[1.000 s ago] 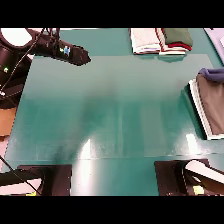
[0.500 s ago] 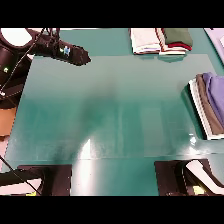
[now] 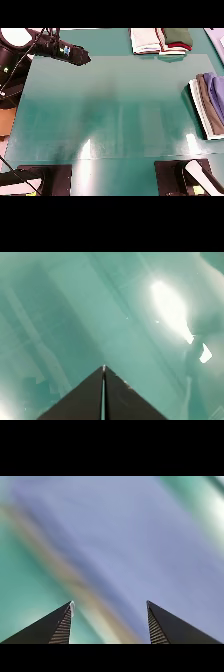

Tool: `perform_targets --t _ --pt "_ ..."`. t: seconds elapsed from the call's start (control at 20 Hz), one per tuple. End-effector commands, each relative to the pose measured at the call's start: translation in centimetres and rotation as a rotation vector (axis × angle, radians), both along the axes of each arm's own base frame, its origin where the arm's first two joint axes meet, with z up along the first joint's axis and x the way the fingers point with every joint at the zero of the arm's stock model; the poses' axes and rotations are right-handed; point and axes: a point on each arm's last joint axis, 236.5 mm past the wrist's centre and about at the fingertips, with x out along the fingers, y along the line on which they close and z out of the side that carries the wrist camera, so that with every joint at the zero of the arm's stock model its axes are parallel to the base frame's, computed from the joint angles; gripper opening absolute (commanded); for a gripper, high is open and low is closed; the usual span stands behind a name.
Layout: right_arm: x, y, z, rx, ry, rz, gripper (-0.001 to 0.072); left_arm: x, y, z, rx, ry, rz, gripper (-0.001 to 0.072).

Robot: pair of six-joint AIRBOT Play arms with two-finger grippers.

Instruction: Fold the shirts.

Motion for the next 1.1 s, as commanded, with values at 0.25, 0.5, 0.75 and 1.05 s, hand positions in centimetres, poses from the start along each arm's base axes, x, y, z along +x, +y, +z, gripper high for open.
perform_targets --t 0.25,0.5,0.75,1.05 --pt "8.1 26.4 4.3 0.063 -0.201 0.722 0.0461 0.3 0.1 0.1 0.0 -0.011 0.007 0.0028" --pt "6.0 35.1 4.9 0.081 -0.233 0.953 0.0019 0.5 0.1 0.4 -0.007 -0.021 0.012 0.0028" --pt "5.0 37.4 5.0 0.09 -0.234 1.016 0.0019 0.5 0.1 0.4 -0.007 -0.021 0.012 0.0028" --pt "4.9 37.4 4.9 0.092 -0.231 1.017 0.0019 0.5 0.1 0.4 -0.007 -0.021 0.012 0.0028"
